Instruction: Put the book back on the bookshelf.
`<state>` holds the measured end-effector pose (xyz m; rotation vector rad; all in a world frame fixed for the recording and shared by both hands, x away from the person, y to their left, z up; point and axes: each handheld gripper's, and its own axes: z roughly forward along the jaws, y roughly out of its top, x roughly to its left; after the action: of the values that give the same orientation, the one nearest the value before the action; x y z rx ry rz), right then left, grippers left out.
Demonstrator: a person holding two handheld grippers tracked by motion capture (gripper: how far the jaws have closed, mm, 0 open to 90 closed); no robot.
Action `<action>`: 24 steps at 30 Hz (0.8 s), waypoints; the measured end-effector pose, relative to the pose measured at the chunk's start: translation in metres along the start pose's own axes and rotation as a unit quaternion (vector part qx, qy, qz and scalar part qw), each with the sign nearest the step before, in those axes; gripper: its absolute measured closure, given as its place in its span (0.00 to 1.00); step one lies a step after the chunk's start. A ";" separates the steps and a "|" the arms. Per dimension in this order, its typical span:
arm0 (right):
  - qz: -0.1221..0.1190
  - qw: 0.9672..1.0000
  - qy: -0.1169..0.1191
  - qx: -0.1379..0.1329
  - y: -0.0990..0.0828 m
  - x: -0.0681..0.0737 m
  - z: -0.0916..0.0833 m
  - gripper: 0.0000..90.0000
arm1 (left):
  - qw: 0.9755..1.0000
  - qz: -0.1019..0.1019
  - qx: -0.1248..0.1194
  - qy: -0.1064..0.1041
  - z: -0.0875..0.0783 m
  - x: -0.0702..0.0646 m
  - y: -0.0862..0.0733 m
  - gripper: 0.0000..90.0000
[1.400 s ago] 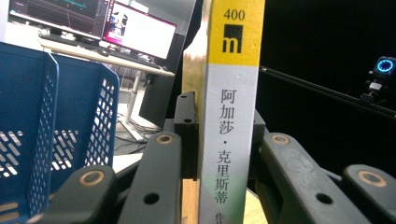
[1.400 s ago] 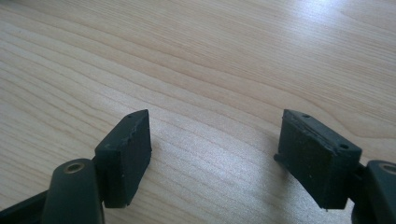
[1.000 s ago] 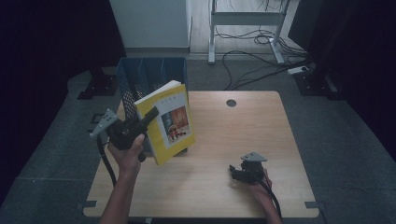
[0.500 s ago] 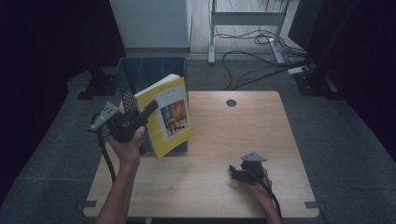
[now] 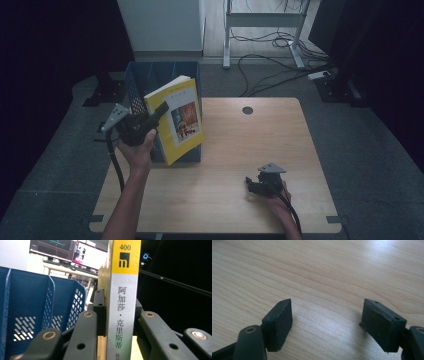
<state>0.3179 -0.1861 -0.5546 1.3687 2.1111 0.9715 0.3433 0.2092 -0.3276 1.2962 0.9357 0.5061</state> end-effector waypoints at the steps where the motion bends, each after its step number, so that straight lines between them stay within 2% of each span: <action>1: 0.000 1.000 0.000 0.000 0.000 0.000 0.000 0.27 | 1.000 0.000 0.000 0.000 0.001 0.000 0.000 0.84; 14: 0.000 1.000 0.000 0.000 0.000 0.000 0.000 0.27 | 1.000 0.001 -0.002 0.015 0.013 0.004 0.006 0.84; 24: 0.000 1.000 0.000 0.000 0.000 0.000 0.000 0.27 | 1.000 0.006 0.000 0.030 0.015 0.008 0.008 0.84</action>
<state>0.3179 -0.1862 -0.5546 1.3690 2.1103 0.9709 0.3612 0.2092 -0.3223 1.2941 0.9784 0.5571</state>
